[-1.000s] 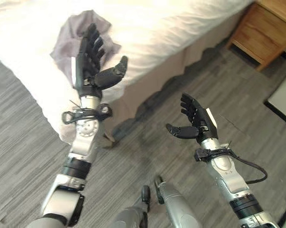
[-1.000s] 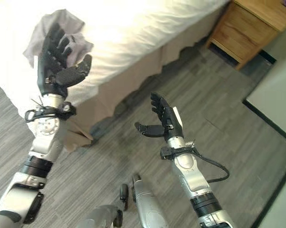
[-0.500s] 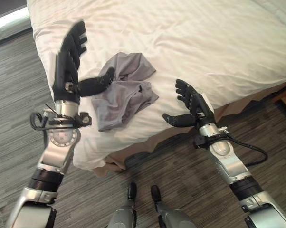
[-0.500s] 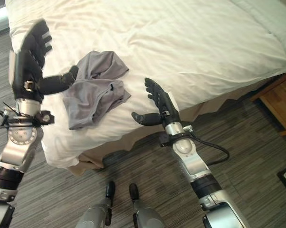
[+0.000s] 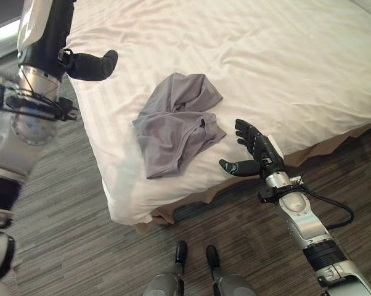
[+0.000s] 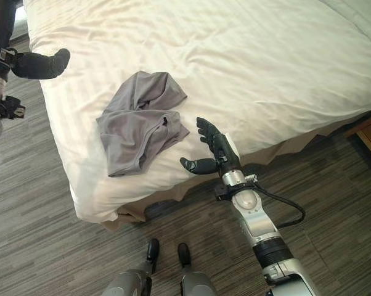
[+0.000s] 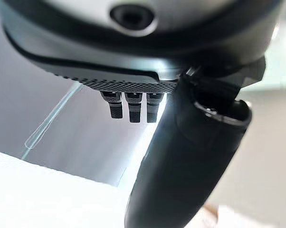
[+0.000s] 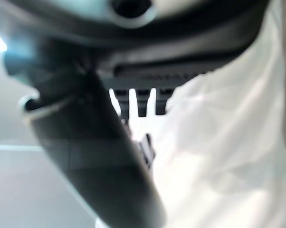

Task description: Pick up bed clothes into laundry basket.

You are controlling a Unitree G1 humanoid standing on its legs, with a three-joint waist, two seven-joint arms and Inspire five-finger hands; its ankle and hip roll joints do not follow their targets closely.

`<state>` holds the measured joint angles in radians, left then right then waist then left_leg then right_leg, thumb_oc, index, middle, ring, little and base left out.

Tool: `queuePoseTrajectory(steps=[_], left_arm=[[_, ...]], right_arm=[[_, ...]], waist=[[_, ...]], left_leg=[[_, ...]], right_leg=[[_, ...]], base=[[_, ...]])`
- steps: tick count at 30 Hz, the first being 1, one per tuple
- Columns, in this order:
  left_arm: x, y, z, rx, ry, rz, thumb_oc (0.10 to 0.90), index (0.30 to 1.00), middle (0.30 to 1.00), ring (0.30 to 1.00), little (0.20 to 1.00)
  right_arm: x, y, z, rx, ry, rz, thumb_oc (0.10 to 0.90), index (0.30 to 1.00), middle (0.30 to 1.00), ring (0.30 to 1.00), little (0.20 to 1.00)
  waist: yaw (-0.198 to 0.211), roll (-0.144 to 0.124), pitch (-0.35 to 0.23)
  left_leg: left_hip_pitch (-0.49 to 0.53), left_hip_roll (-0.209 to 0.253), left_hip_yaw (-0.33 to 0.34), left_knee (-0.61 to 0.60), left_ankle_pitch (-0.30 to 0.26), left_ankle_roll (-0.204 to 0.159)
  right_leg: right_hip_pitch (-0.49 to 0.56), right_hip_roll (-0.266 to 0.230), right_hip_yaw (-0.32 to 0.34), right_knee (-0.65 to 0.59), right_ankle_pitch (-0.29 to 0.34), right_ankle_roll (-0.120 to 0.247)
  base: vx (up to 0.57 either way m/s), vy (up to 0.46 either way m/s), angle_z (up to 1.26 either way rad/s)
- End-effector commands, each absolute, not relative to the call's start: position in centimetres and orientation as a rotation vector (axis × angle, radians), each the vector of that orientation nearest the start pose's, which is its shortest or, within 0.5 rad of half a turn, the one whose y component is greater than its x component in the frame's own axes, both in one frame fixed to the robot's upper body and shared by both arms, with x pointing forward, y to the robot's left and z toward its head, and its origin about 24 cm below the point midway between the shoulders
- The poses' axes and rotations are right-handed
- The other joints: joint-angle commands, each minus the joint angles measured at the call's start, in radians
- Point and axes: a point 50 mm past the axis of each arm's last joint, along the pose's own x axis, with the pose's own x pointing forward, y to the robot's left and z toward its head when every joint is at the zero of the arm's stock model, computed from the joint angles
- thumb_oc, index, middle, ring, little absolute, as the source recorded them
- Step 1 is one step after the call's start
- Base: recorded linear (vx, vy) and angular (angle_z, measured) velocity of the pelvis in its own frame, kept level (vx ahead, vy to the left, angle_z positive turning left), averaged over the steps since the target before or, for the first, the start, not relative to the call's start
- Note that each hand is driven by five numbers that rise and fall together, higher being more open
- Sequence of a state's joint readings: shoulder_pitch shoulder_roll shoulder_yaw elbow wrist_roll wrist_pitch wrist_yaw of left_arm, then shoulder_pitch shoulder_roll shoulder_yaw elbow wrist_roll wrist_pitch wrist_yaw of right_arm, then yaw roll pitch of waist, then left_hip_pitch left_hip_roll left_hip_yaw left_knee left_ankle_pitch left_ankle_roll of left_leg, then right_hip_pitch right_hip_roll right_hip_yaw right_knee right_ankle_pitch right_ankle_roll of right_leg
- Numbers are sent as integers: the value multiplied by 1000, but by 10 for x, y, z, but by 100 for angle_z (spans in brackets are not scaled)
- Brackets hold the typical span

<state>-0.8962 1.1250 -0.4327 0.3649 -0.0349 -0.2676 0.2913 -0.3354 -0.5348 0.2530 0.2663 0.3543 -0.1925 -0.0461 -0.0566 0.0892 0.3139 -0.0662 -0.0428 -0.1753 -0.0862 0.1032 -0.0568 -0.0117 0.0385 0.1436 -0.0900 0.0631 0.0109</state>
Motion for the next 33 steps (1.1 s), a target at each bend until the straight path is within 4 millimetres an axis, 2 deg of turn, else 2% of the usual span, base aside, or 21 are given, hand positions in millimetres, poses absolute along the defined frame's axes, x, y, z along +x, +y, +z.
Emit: queuePoseTrajectory(steps=[1,5,8,11,12,13,18,20,22,24,25,26,27,28,30,33], left_arm=[[336,261,328,1060,-768,247,800,900,900,900,900],[356,270,311,1088,-596,199,800,900,900,900,900],[372,278,286,1070,-436,188,800,900,900,900,900],[383,275,273,1018,-364,174,800,900,900,900,900],[389,275,258,1006,-287,153,800,900,900,900,900],[389,275,258,1006,-288,152,800,900,900,900,900],[399,270,224,1013,-135,100,800,900,900,900,900],[400,267,203,941,-73,61,800,900,900,900,900],[401,264,190,911,-40,56,800,900,900,900,900],[402,255,171,965,13,23,800,900,900,900,900],[404,242,154,983,57,-29,595,592,592,592,592],[404,242,154,984,57,-29,491,436,436,436,436],[404,242,154,984,57,-29,491,436,436,436,436],[404,235,146,1068,78,-71,400,300,300,300,300],[405,231,148,1027,60,-67,400,300,300,300,300],[408,228,164,953,-20,-36,400,300,300,300,300]], right_arm=[[306,-203,123,-224,-336,153,800,900,900,900,900],[306,-195,118,-209,-323,184,800,900,900,900,900],[307,-186,117,-189,-327,209,800,900,900,900,900],[307,-180,115,-164,-325,221,800,900,900,900,900],[307,-177,115,-144,-327,227,800,900,900,900,900],[307,-177,115,-144,-327,226,800,900,900,900,900],[305,-165,114,-110,-326,270,800,900,900,900,900],[304,-151,113,-83,-323,321,800,900,900,900,900],[304,-141,113,-77,-326,357,800,900,900,900,900],[304,-127,115,-72,-333,406,800,900,900,900,900],[302,-118,114,-81,-333,442,800,900,900,900,900],[302,-119,114,-81,-333,442,800,900,900,900,900],[302,-119,114,-81,-333,442,800,900,900,900,900],[300,-115,114,-93,-336,463,800,900,900,900,900],[299,-114,113,-93,-336,470,800,900,900,900,900],[299,-120,113,-92,-339,445,800,900,900,900,900]], waist=[[-23,7,-133],[-39,8,-123],[-59,9,-112],[-72,11,-102],[-84,13,-91],[-83,13,-91],[-119,18,-57],[-141,21,-39],[-152,20,-27],[-167,20,-19],[-176,24,-14],[-175,24,-14],[-175,24,-14],[-184,26,-18],[-186,28,-24],[-186,39,-34]], left_leg=[[7,12,38,53,-97,6],[19,15,52,45,-107,7],[20,16,62,43,-108,7],[19,19,75,36,-106,7],[17,22,81,33,-104,7],[17,22,81,33,-104,7],[0,33,119,15,-92,3],[-23,37,152,4,-84,-2],[-40,40,171,0,-78,-5],[-54,44,202,-1,-79,-8],[-51,45,220,-1,-81,-9],[-51,45,220,-1,-81,-9],[-51,45,221,-1,-81,-9],[-46,47,230,-1,-87,-9],[-40,49,235,-1,-91,-9],[-32,49,229,-1,-94,-8]], right_leg=[[17,-81,23,54,-90,106],[21,-84,35,51,-93,111],[15,-85,49,50,-86,116],[8,-86,57,50,-81,120],[-1,-86,66,51,-76,123],[-2,-86,67,52,-76,123],[-42,-84,104,47,-52,130],[-75,-83,135,33,-28,139],[-98,-81,151,25,-13,145],[-121,-78,176,16,3,152],[-128,-76,195,15,9,155],[-128,-76,195,15,9,155],[-128,-75,196,15,9,155],[-126,-74,202,14,6,156],[-123,-75,205,14,4,156],[-114,-76,200,14,-3,152]], base=[[48,15,1],[13,21,-3],[5,34,-21],[1,37,-9],[7,32,-16],[-7,38,-20],[-14,51,-22],[-11,83,-42],[-21,69,-36],[24,82,-39],[36,59,-38],[19,39,-38],[32,14,-34],[45,22,-24],[44,9,-14],[12,-10,-8]])
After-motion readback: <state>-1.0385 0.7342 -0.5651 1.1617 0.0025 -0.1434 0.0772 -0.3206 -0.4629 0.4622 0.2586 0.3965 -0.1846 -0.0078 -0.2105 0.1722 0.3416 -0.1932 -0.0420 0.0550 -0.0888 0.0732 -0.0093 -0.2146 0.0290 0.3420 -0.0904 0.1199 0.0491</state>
